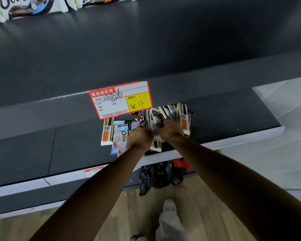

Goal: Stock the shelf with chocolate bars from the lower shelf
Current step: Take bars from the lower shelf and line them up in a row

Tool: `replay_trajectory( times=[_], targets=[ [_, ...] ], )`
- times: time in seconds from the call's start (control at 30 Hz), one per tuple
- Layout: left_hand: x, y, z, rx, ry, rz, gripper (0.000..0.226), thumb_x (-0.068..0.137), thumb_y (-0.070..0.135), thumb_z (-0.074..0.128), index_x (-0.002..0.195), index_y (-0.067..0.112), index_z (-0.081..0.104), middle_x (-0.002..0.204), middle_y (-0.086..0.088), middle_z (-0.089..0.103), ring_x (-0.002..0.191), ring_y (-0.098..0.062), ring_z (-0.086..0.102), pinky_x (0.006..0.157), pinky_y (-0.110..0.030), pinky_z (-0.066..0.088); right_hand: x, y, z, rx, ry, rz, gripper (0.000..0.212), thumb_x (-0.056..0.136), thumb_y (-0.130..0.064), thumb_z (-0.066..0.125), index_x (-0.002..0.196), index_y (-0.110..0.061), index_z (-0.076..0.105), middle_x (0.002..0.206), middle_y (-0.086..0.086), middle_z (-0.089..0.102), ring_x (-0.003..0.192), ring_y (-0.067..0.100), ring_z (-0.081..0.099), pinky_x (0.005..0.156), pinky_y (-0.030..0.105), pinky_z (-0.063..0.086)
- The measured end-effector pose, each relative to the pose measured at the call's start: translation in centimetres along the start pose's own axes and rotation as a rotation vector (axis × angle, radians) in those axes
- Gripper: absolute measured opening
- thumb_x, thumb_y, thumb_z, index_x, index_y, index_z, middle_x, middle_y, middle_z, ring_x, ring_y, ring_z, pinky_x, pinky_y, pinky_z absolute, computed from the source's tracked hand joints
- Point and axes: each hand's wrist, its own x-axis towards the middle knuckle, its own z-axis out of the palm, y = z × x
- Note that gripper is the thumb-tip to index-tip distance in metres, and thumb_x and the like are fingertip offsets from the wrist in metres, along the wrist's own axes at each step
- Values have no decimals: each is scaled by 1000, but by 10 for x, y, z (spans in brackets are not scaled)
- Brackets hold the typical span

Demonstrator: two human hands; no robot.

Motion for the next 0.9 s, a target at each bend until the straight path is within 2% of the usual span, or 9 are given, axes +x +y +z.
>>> replay_trajectory(
  times=[0.1,0.17,0.27,0.4,0.5,0.57,0.67,0.8,0.9],
  targets=[
    [4,2,0,-28,31,-3,53,87,61,41,97,15,66,86,-4,66,77,-23,62,62,-25,46,4,-3,4,-34,0,33,45,85,-47,59,105,-7,57,99,10,63,88,25,61,70,32,50],
    [5,2,-1,-47,42,14,51,83,64,47,103,21,66,90,-4,69,82,-23,65,65,-27,50,4,-4,6,-65,10,38,41,86,-40,61,108,-6,53,102,11,61,91,24,60,70,32,49],
    [8,3,-2,-38,19,17,51,80,62,54,106,20,67,96,-5,70,88,-24,66,71,-31,55,6,-4,6,-36,-6,72,42,82,-36,68,107,-5,53,100,10,63,87,23,61,68,31,51],
    [9,7,-3,2,-4,24,40,84,51,57,105,18,67,100,-3,69,90,-22,65,64,-26,49,4,-5,0,-8,-59,103,42,79,-34,71,103,-4,56,96,9,63,83,21,59,65,28,46],
    [5,13,-1,-14,-13,2,35,88,42,54,111,16,63,108,-6,66,99,-24,63,72,-30,50,1,-4,1,32,-70,127,38,80,-39,69,94,-6,60,92,7,66,75,19,57,60,25,42],
    [1,15,0,3,-2,-5,34,91,37,51,115,14,60,113,-9,64,104,-26,60,78,-33,50,-2,-4,3,55,-75,135,43,80,-45,68,97,-6,61,97,8,66,85,22,61,64,26,44],
    [-3,16,2,58,-3,21,34,93,32,49,119,12,57,118,-10,61,107,-27,59,81,-34,50,-7,-3,3,98,-98,158,48,82,-43,66,109,-4,57,110,11,63,100,27,60,73,30,46],
    [-8,17,0,90,-24,30,34,92,29,51,120,11,56,120,-10,60,107,-28,59,81,-34,50,-11,2,6,178,-98,202,46,81,-45,66,106,-7,59,110,12,65,99,28,62,83,35,53],
    [-8,15,-4,-27,-69,-2,33,89,29,54,115,10,61,115,-12,63,102,-29,61,77,-35,54,-14,4,5,265,-113,199,48,77,-48,70,106,-10,63,102,9,67,94,27,64,79,36,55]
  ],
)
